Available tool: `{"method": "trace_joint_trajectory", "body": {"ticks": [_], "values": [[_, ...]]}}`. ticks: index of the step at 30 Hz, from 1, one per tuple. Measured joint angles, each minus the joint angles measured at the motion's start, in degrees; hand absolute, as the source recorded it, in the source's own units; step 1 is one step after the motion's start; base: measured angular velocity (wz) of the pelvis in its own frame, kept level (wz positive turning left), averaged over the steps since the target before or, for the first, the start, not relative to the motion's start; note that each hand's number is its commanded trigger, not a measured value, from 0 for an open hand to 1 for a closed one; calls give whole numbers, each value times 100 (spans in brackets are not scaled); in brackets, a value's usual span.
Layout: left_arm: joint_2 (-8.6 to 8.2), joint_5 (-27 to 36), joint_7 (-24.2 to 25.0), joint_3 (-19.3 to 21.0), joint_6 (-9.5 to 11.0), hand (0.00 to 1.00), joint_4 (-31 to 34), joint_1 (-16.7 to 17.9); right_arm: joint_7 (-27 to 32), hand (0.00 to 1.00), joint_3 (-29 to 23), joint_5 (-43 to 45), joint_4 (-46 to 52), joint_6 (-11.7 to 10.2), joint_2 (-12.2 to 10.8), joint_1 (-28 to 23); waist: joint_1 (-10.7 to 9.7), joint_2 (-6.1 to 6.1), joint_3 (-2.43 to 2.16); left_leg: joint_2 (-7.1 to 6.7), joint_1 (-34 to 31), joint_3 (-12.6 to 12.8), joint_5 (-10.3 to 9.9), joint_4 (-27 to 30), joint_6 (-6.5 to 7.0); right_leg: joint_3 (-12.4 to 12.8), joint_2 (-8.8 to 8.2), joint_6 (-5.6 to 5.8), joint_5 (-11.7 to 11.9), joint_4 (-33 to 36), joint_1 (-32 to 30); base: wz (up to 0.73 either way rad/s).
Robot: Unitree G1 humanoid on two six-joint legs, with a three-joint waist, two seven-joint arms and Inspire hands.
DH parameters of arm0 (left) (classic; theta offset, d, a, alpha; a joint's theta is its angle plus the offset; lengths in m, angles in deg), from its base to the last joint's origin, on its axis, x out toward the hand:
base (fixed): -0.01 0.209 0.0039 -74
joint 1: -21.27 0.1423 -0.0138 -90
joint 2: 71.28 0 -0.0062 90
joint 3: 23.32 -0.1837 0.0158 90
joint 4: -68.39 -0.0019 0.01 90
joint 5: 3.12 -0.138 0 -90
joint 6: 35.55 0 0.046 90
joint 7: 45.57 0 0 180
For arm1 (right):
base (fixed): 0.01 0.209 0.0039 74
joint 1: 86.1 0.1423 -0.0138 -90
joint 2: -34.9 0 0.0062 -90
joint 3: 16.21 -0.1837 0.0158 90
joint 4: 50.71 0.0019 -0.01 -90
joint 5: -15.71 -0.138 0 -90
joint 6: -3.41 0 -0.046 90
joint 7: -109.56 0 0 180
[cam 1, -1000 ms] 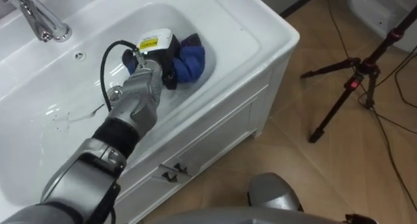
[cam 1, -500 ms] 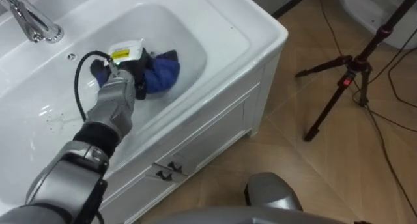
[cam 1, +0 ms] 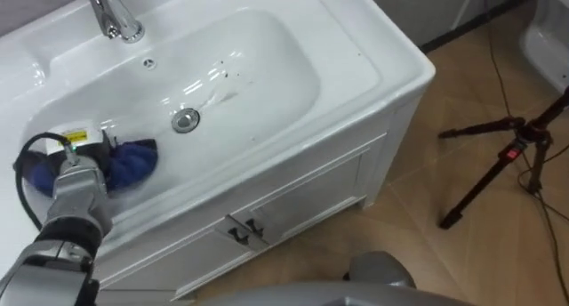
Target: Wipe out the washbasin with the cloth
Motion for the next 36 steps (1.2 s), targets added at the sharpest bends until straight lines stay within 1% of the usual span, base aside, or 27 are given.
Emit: {"method": "trace_joint_trajectory", "body": {"ticks": [1, 3, 5, 6, 8, 9, 13, 14, 16, 18, 22, 26, 29, 31, 33, 34, 35, 36], "values": [[0, -94, 1, 27, 0, 100, 5, 28, -8, 0, -1, 20, 1, 2, -7, 1, 5, -17, -5, -1, 0, -1, 0, 1, 0, 6, 1, 2, -1, 9, -11, -4], [0, -369, 17, 141, -4, 100, 88, 90, -81, 0, -22, 77, 4, 23, -10, -10, 14, -84, -32, 14, -26, -4, 0, 34, 0, 35, 21, 0, 10, 8, -34, -2], [0, -584, 36, 174, -23, 100, 86, 145, -100, 0, -29, 92, 17, 68, -2, -32, 13, -112, -53, 34, -23, -7, 0, 32, 0, 49, 54, -13, 55, -38, -18, -10], [0, -644, 37, 174, -31, 100, 95, 173, -102, 0, -51, 95, 21, 91, 5, -17, 29, -100, -64, 61, -18, -6, 2, 20, -3, 87, 108, -20, 118, -124, 7, -15], [-1, -660, 64, 174, -118, 100, 92, 202, -101, 0, -61, 102, 21, 183, 2, -17, 39, -92, -70, 88, -2, -7, 5, 9, -9, 95, 149, -41, 198, -214, 40, -19], [-1, -718, 73, 174, -161, 100, 100, 284, -85, 0, -61, 125, 28, 222, -10, -12, 50, -99, -70, 97, 13, 40, 7, 7, -12, 87, 149, -57, 220, -219, 40, -19], [-3, -858, 78, 173, -255, 100, 150, 388, 18, 0, -61, 222, 24, 336, -47, -6, 51, -105, -68, 112, 23, 81, 18, 11, -32, 105, 167, -72, 228, -204, 19, -8], [-4, -899, 78, 173, -281, 100, 157, 416, 73, 0, -60, 292, 26, 371, -50, 12, 72, -106, -68, 120, 23, 82, 19, 26, -33, 135, 180, -54, 205, -186, 1, -9], [-4, -959, 82, 170, -335, 100, 163, 447, 176, 0, -55, 319, 22, 445, -49, 90, 74, -107, -68, 132, 5, 74, 21, 49, -36, 154, 197, -56, 192, -176, -22, -7], [-4, -987, 136, 170, -383, 100, 190, 451, 293, 0, -55, 316, 22, 445, -48, 151, 75, -109, -67, 149, -24, 64, 26, 74, -44, 148, 207, -60, 190, -177, -35, 2], [-7, -967, 158, 170, -384, 100, 318, 472, 394, 0, -55, 219, 20, 428, -37, 187, 94, -118, -67, 146, -26, -8, 28, 60, -46, 139, 211, -96, 189, -178, -14, 8], [-45, -911, 59, 171, -382, 100, 393, 482, 390, 0, 16, 90, 22, 266, -41, 149, 143, -121, -65, 139, -28, -121, 29, 58, -47, 101, 206, -111, 171, -182, 24, 7], [-50, -797, -5, 178, -382, 100, 498, 457, 390, 0, 57, 96, 24, 233, -46, 145, 149, -121, -65, 139, -92, -234, 29, 73, -47, 48, 201, -106, 146, -183, 18, 15], [-57, -621, -61, 181, -389, 100, 550, 442, 389, 0, 71, 105, 23, 231, -44, 133, 153, -126, -62, 143, -120, -257, 28, 100, -48, 1, 188, -108, 140, -184, 12, 13], [-58, -487, -96, 196, -401, 100, 559, 404, 382, 0, 197, 106, 28, 224, -39, 166, 197, -144, -57, 146, -122, -238, 28, 130, -48, 19, 186, -114, 116, -154, -28, -2], [-55, -364, -97, 224, -405, 100, 560, 365, 365, 0, 294, 103, 25, 219, -43, 189, 205, -173, -56, 142, -162, -245, 28, 174, -47, 19, 163, -113, 80, -95, -69, 6], [-54, -175, -109, 244, -403, 100, 543, 273, 337, 0, 305, 72, 22, 203, -50, 222, 209, -210, -46, 133, -274, -261, 27, 265, -48, -1, 98, -117, 49, -9, -147, 9], [-68, -52, -129, 316, -390, 100, 499, 122, 326, 0, 393, 64, 16, 199, -52, 269, 273, -263, -21, 123, -372, -256, 23, 340, -51, 10, 74, -126, 22, 116, -248, 9]]}}
